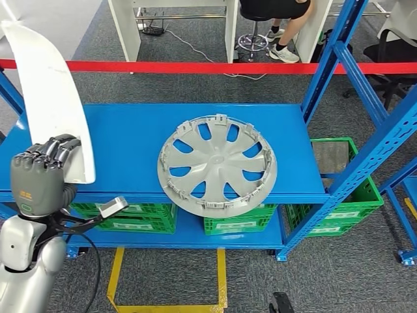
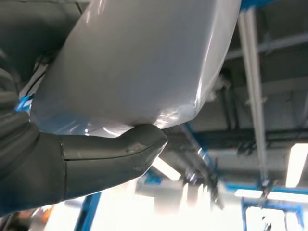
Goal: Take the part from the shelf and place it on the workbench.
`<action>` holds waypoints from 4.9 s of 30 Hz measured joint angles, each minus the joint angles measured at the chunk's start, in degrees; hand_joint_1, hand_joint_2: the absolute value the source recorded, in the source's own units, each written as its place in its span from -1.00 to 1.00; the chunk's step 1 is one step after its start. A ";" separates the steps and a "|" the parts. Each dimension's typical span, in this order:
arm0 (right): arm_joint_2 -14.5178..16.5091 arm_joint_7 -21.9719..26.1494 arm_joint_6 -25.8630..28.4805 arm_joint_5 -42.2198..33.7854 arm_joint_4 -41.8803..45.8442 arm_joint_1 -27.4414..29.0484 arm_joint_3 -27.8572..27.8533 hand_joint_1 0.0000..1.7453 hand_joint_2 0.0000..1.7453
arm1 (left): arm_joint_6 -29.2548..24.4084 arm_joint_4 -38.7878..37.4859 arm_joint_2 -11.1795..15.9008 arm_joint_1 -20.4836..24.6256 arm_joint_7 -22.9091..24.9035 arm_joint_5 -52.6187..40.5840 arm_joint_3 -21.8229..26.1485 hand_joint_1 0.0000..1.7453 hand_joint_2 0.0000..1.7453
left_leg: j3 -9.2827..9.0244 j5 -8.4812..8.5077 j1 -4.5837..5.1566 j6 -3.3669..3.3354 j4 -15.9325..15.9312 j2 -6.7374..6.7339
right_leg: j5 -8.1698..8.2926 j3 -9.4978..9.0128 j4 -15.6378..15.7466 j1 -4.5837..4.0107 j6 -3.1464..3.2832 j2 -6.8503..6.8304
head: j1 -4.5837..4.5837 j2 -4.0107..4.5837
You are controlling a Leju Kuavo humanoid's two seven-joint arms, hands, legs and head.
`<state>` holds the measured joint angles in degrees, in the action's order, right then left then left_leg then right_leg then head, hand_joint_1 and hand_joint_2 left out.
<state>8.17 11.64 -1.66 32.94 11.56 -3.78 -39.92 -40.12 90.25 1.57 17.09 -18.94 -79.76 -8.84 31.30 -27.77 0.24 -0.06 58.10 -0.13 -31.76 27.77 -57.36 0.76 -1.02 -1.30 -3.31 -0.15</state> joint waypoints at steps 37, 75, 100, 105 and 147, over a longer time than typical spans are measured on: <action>0.25 -0.38 0.49 -0.51 -0.08 -0.12 -2.52 -1.00 -1.00 | -0.04 -6.84 7.96 -2.16 11.51 -0.35 -1.78 1.00 1.00 | 2.50 1.97 -0.15 0.55 0.61 0.18 | 2.57 3.82 -1.91 0.32 -0.17 1.61 | -0.13 0.00; 0.97 -0.09 3.00 -1.22 -0.17 -0.94 -4.62 -1.00 -1.00 | -0.11 -7.13 11.82 -4.77 12.38 0.39 -1.63 1.00 1.00 | 8.14 -4.93 -1.08 2.38 15.39 0.12 | 4.97 4.86 0.48 -0.16 2.28 0.70 | 0.22 0.00; -0.18 3.19 5.21 -1.73 0.09 -0.86 -6.57 -1.00 -1.00 | -0.19 -3.18 8.05 -9.93 3.29 0.95 0.93 1.00 1.00 | 6.99 4.72 -0.33 0.78 0.02 0.07 | 1.93 -0.43 2.54 -0.55 1.77 1.00 | -2.22 -0.01; -0.30 3.80 4.53 -2.03 0.11 -0.63 -7.31 -1.00 -1.00 | -0.19 -2.87 7.75 -10.77 0.79 2.40 2.06 1.00 1.00 | 9.14 -4.87 -0.88 2.01 15.38 0.09 | 5.04 3.67 1.86 -0.50 2.31 0.51 | -1.82 -0.01; -0.02 2.18 6.30 -2.21 0.20 0.54 -10.72 -1.00 -1.00 | -0.16 -3.81 4.70 -10.62 -1.54 5.33 -2.77 1.00 1.00 | -0.82 0.06 -1.04 -1.14 -1.03 -0.21 | 2.57 10.82 -5.04 -0.29 -1.05 1.13 | -1.60 0.00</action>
<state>8.15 13.82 4.64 30.73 11.76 -3.23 -50.64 -40.28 86.43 6.27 6.47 -20.48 -74.42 -11.61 30.48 -27.71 -0.80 -1.20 57.07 -0.34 -29.19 38.59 -62.40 0.47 -2.07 -0.17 -4.91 -0.15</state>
